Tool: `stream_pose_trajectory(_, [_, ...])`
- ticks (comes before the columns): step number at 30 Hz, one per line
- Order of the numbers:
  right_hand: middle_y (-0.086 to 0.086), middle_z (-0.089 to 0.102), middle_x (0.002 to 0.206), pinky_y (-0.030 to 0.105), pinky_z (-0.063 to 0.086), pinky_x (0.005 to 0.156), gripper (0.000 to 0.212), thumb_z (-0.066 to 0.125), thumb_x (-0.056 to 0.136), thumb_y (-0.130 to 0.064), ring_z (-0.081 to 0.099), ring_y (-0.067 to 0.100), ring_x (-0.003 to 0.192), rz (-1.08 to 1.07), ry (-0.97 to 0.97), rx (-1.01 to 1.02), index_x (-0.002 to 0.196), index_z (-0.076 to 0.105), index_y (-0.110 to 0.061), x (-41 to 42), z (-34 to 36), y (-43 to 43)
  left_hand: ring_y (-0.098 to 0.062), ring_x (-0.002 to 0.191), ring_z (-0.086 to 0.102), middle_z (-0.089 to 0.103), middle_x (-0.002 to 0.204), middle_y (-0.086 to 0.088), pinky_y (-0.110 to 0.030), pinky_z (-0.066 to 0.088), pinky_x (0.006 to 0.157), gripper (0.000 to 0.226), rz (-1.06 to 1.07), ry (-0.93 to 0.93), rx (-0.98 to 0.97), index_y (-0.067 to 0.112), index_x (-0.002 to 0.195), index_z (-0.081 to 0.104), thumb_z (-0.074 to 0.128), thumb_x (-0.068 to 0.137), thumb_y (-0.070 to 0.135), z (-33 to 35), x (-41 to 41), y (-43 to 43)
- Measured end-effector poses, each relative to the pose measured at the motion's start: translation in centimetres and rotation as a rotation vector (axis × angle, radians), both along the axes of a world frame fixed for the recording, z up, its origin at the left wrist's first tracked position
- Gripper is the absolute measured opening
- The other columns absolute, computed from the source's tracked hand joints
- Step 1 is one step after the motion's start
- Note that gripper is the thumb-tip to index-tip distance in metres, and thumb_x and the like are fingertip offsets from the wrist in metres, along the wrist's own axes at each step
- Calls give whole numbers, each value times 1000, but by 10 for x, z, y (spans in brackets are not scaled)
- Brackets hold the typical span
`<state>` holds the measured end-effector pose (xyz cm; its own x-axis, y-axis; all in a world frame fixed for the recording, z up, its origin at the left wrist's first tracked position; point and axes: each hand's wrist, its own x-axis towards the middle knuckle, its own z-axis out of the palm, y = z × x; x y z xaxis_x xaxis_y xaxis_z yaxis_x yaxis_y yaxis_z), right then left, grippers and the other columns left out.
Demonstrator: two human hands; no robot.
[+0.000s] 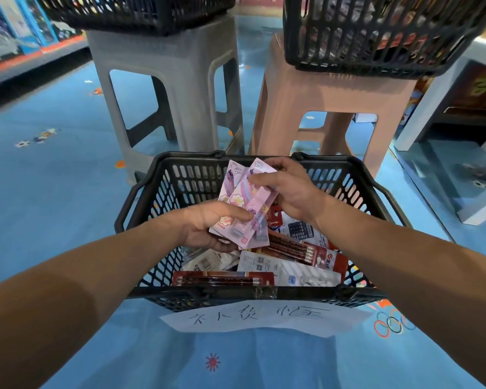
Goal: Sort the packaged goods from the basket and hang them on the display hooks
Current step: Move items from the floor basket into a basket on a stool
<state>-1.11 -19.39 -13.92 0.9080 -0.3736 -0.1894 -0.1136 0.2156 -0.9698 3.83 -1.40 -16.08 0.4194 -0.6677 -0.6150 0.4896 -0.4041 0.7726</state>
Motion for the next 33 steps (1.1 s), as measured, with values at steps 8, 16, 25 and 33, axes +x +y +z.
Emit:
stream_pose_trajectory(8, [10,76,107,46,64,79,41,76,92,-36,77,26,92,-153,86,51,120,60,-10,6,-18,17,-31,109,71,73,120,-15,-47,57,93,34,107,10,-95,12,125,64,66,92,21,4,-3,-7])
stream_pose_trajectory(16, [27,70,118,41,61,74,40,66,86,-6,72,39,102,-32,-34,248,125,64,4,8,-12,28,-38,98,74,74,109,-22,-56,58,86,53,87,-6,-113,9,118,68,71,75,38,7,5,-3])
stream_pose_trajectory(25, [23,72,116,49,63,77,55,62,81,14,74,39,99,-5,-84,248,132,60,-4,8,-3,31,-26,76,73,74,89,-13,-35,62,59,31,110,53,-157,10,103,68,72,75,21,11,5,-6])
stream_pose_trajectory(33, [15,74,115,56,59,91,65,81,73,8,74,34,101,27,-52,127,130,58,-12,5,-10,26,-20,73,69,73,86,-9,-30,53,56,13,97,-60,-129,11,100,68,69,88,8,4,0,-10])
